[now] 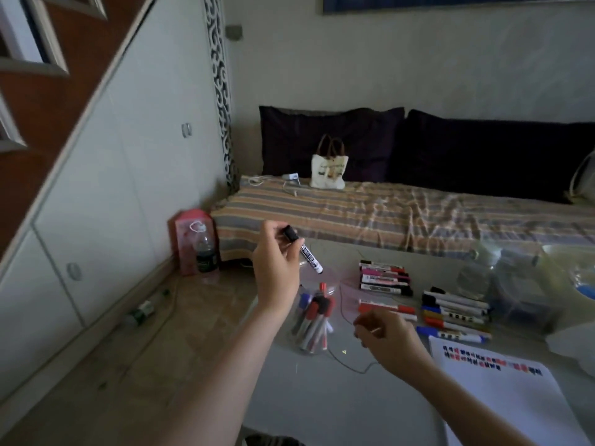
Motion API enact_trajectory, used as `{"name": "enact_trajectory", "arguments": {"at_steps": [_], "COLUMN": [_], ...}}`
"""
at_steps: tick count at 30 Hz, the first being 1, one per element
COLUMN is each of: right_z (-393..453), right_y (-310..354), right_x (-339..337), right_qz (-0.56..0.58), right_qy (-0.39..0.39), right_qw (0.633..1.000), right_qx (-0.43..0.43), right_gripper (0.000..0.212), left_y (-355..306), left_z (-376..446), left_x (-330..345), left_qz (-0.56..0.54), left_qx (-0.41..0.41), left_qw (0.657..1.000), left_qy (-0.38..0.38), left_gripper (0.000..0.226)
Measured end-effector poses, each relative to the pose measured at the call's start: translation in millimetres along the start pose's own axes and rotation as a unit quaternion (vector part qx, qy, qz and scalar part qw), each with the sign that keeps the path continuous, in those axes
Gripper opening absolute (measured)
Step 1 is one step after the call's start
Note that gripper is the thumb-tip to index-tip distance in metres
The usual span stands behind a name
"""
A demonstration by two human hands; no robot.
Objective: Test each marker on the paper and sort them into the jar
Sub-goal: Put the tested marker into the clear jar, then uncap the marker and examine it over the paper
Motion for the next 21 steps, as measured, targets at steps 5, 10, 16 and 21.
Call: {"name": "enact_trajectory", "arguments": {"at_steps": [5, 10, 16, 21], "right_z": [0.8, 10.2, 41.7, 69.9], "right_y": [-52.2, -116.5, -135.3, -124.2], "right_x": [2.1, -18.6, -37.2, -32.0], "right_qz": [-0.022, -0.074, -0.108, -0.208], "right_qy": [0.008, -0.002, -0.035, -0.025], "right_qw": [0.997, 0.985, 0.981, 0.974], "right_qx": [0.07, 0.153, 0.156, 0.084], "right_gripper": [0.012, 0.014, 0.02, 0.036], "left_y": [19.5, 10.1, -21.0, 63.3], "left_z": [-16.4, -26.6, -95.1, -198.4], "left_x": [34.9, 62.2, 136.0, 180.8], "left_qz": [0.143, 0.216, 0.103, 0.192], "left_qx": [0.002, 0.041, 0.105, 0.02], "left_qw": [0.976, 0.945, 0.942, 0.831], "left_qy": [0.163, 0.244, 0.303, 0.522], "left_gripper": [0.024, 0.021, 0.014, 0.048]}}
Point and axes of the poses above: each hand's wrist, its own z-axis towards the middle knuckle, its own x-axis out of the palm, y = z × x, the point moved 9 cm from there along z, towards the middle knuckle, and after that the axes turned 12 degrees about x, right-handed, at the moved point
